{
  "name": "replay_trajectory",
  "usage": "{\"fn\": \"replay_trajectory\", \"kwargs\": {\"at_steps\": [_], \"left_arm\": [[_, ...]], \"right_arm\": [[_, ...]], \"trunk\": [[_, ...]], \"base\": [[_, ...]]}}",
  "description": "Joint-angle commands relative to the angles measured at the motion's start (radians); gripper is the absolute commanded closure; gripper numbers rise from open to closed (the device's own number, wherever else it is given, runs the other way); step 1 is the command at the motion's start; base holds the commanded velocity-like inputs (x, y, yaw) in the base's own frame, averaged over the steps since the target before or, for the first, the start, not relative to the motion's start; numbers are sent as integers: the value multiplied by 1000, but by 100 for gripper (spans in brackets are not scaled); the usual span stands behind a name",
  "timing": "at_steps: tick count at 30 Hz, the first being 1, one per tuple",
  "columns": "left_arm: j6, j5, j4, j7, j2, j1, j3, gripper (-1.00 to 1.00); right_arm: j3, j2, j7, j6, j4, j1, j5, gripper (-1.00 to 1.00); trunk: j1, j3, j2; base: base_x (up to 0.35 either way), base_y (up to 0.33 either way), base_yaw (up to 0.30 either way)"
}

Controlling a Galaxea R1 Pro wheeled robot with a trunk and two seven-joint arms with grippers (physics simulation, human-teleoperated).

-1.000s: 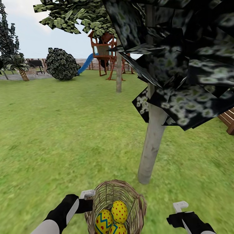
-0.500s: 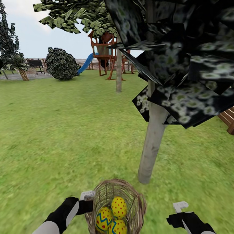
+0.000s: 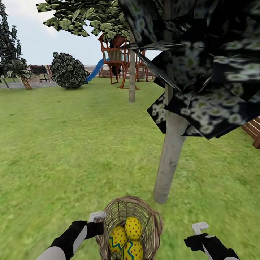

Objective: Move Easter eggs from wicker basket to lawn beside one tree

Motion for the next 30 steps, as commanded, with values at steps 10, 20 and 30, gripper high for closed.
{"fn": "replay_trajectory", "kwargs": {"at_steps": [10,20,30], "left_arm": [[7,9,-1,-1,0,0,37,100],[7,9,-1,-1,0,0,38,100],[7,9,-1,-1,3,0,38,100]], "right_arm": [[-8,1,8,4,-2,-1,9,-100],[-98,-158,700,1,-17,-1,6,-100],[-455,-265,817,6,-108,-1,7,-100]], "trunk": [[38,-32,-71],[77,-64,-141],[115,-95,-211]], "base": [[0,0,0],[0,0,0],[0,0,0]]}}
